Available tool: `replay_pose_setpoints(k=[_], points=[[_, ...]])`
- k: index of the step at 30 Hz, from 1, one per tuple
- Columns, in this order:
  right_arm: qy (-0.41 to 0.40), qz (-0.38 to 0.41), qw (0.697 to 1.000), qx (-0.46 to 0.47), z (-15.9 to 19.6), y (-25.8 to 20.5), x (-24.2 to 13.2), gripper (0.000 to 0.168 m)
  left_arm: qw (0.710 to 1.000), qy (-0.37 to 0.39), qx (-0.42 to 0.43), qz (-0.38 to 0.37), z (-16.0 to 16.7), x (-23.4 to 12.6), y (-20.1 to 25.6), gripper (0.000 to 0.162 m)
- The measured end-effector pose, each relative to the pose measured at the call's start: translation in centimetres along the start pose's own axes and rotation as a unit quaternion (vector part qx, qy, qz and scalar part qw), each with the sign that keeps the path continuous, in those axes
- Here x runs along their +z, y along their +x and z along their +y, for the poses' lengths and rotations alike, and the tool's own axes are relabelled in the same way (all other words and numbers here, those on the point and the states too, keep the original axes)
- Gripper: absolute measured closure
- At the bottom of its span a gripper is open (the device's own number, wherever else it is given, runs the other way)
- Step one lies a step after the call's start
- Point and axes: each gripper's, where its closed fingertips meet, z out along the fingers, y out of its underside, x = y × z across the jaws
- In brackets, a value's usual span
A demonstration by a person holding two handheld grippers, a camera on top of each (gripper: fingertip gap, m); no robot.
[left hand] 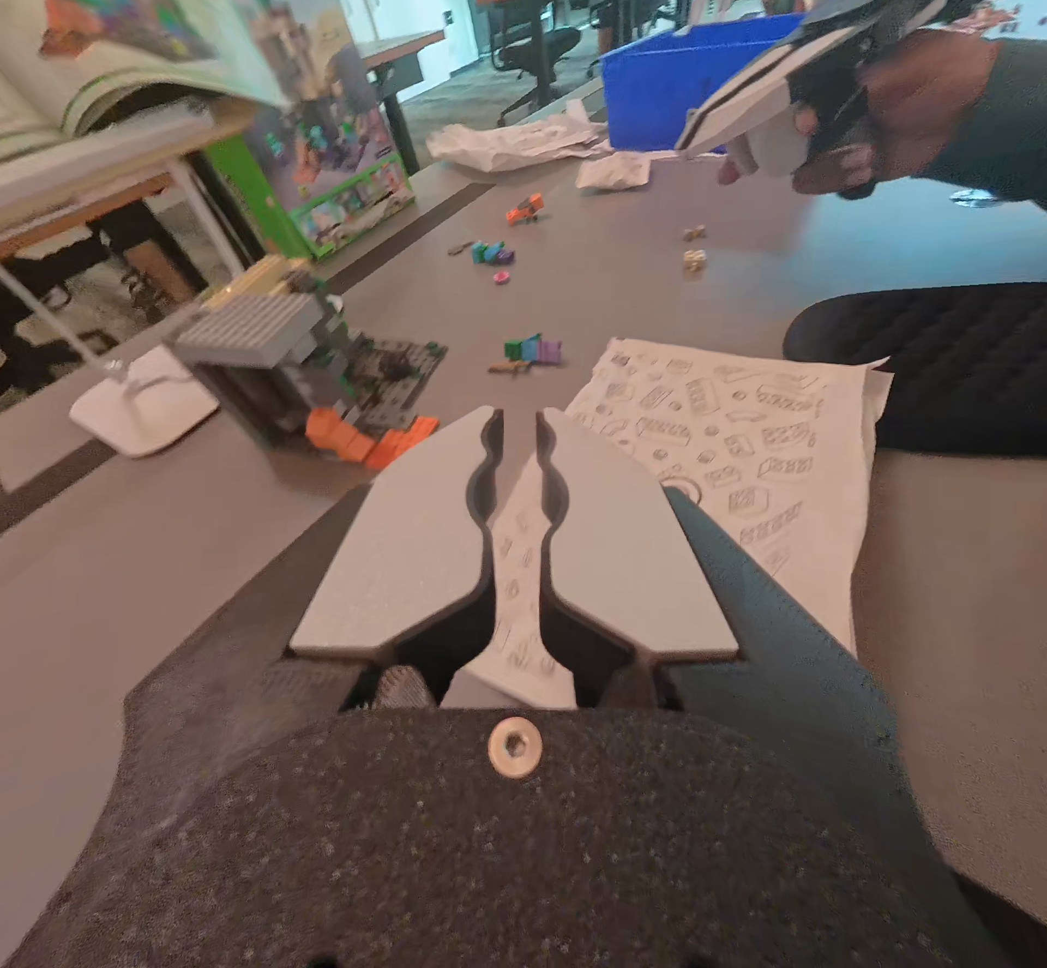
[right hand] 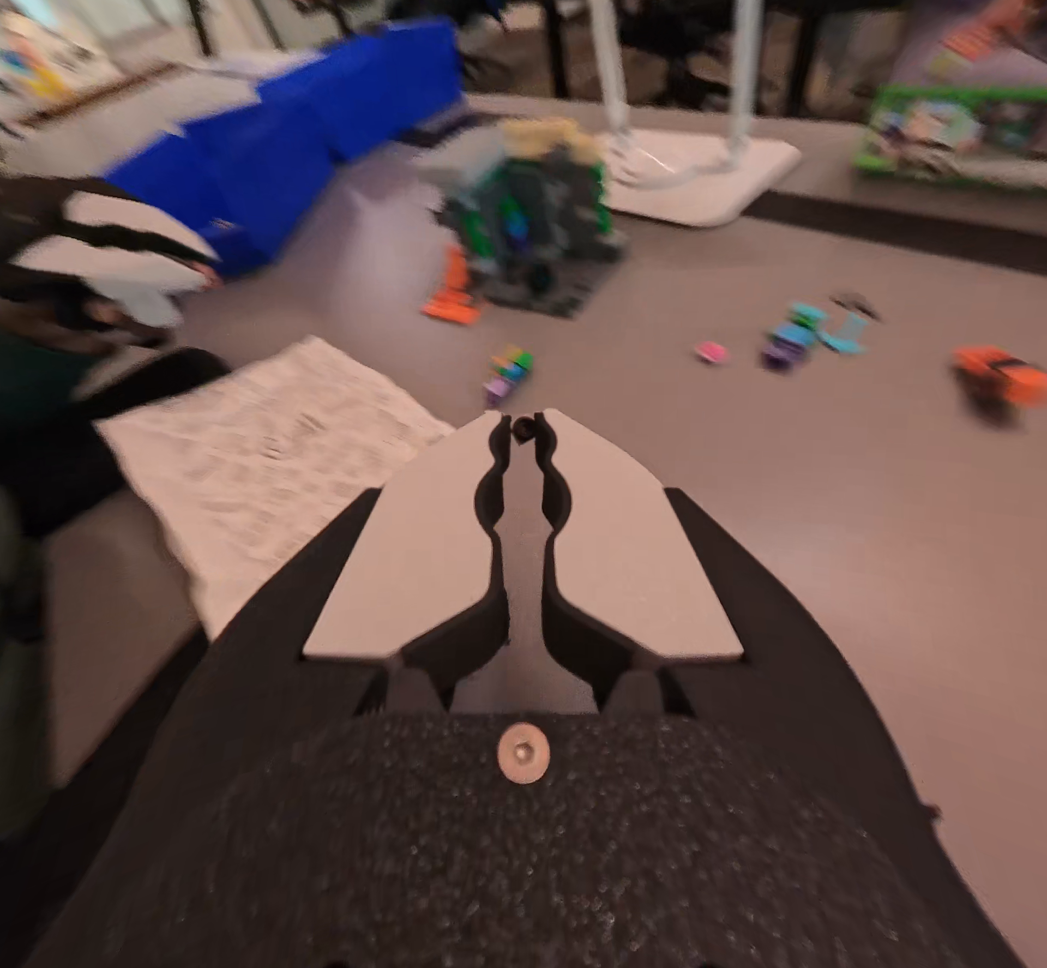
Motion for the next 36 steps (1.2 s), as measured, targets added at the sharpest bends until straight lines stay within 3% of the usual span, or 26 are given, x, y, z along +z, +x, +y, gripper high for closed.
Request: replay_pose_setpoints(k=[6,11,25,36], points=[[0.074,-0.181,0.98,0.048,-4.3,-10.7,5.0,0.16,0.993,0.049,0.1,0.03,-4.4,2.9,3.0,0.147],[0.094,-0.283,0.947,0.122,-5.1,-15.7,7.9,0.16,0.981,0.101,0.165,0.002,-6.8,3.0,3.7,0.147],[0.095,-0.355,0.895,0.252,-4.1,-16.0,8.9,0.161,0.965,0.111,0.236,-0.02,-6.1,3.0,4.4,0.148],[0.081,-0.367,0.892,0.253,-3.3,-16.2,8.8,0.161,0.963,0.102,0.247,-0.018,-5.6,3.2,4.6,0.153]])
